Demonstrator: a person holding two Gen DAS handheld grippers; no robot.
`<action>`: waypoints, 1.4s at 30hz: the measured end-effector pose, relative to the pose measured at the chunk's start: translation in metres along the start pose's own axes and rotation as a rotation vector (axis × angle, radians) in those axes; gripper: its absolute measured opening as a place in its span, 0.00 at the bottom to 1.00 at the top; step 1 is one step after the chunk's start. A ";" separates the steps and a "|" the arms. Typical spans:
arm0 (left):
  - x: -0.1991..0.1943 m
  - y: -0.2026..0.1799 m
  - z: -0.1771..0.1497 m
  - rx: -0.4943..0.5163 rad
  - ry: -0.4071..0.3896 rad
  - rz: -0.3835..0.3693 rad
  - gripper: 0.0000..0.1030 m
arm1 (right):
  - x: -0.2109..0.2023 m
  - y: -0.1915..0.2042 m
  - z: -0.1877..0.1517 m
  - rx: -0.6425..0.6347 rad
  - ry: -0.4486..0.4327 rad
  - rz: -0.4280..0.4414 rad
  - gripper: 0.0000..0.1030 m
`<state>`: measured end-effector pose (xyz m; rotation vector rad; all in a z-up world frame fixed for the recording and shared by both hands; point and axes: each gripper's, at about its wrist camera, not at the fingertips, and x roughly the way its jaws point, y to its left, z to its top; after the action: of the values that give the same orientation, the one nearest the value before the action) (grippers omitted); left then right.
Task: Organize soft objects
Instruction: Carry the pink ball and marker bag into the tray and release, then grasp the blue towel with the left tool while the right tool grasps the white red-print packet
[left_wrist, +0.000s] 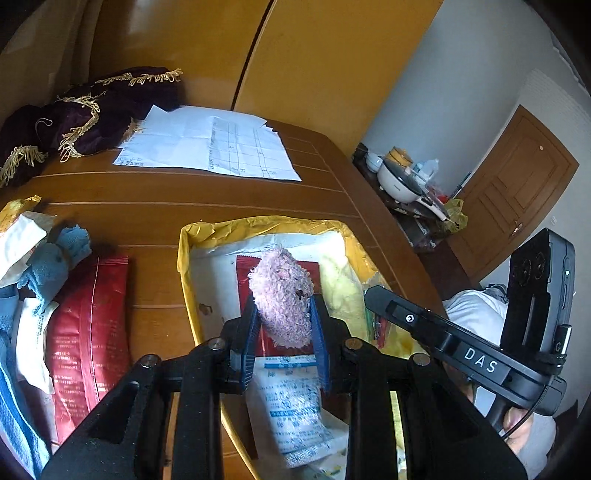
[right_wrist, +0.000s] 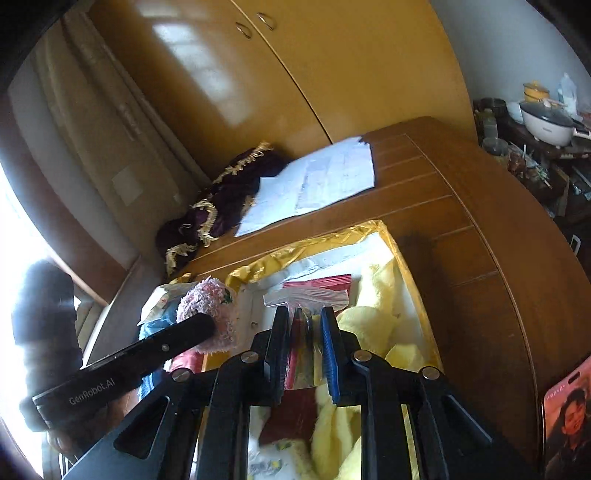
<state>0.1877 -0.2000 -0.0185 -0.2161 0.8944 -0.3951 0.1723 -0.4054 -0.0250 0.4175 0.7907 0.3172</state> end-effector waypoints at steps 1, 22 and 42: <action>0.005 0.001 0.000 -0.002 0.010 0.017 0.23 | 0.007 -0.004 0.002 0.011 0.017 -0.002 0.20; 0.013 0.019 -0.002 -0.094 0.019 -0.098 0.53 | 0.026 -0.012 0.006 0.035 0.051 0.134 0.41; -0.105 0.163 -0.033 -0.294 -0.240 0.190 0.59 | 0.039 0.099 -0.008 -0.088 0.097 0.335 0.63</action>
<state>0.1425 -0.0087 -0.0192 -0.4362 0.7252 -0.0571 0.1808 -0.2999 -0.0071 0.4539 0.7978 0.6869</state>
